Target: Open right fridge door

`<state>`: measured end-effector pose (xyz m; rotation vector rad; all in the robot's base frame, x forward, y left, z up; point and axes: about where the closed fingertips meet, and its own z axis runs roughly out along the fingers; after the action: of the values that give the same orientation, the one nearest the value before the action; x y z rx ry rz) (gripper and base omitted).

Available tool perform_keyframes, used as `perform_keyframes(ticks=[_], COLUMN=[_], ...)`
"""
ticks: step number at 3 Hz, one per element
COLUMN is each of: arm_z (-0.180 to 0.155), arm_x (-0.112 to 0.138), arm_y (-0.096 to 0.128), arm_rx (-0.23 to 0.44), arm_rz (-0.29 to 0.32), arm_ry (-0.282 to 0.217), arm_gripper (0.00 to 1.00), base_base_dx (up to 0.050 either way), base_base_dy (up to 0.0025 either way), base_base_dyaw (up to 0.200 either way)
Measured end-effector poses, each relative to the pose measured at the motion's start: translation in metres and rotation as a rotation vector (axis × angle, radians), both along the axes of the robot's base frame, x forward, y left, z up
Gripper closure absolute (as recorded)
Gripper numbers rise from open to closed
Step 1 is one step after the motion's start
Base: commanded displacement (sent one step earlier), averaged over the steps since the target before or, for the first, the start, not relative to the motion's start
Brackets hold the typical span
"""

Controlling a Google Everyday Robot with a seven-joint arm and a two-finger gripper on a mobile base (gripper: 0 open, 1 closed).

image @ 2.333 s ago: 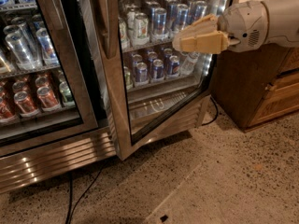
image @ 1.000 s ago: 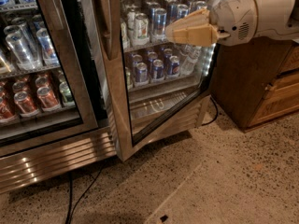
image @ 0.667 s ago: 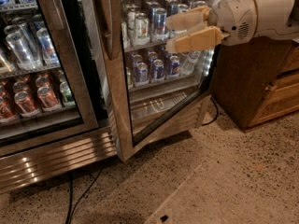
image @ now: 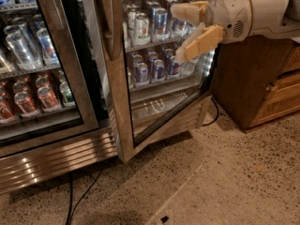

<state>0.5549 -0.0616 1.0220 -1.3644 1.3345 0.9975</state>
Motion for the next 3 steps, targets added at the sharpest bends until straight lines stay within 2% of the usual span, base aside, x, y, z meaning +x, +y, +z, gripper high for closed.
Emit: perform_keyframes(ticks=[3], arm_z=[0.000], arm_x=[-0.010], arm_y=[0.020], arm_rx=[0.041], arm_rz=[0.186], arm_ry=[0.063], arm_gripper=[0.00], base_base_dx=[0.000], base_base_dy=[0.00000], base_base_dyaw=[0.000])
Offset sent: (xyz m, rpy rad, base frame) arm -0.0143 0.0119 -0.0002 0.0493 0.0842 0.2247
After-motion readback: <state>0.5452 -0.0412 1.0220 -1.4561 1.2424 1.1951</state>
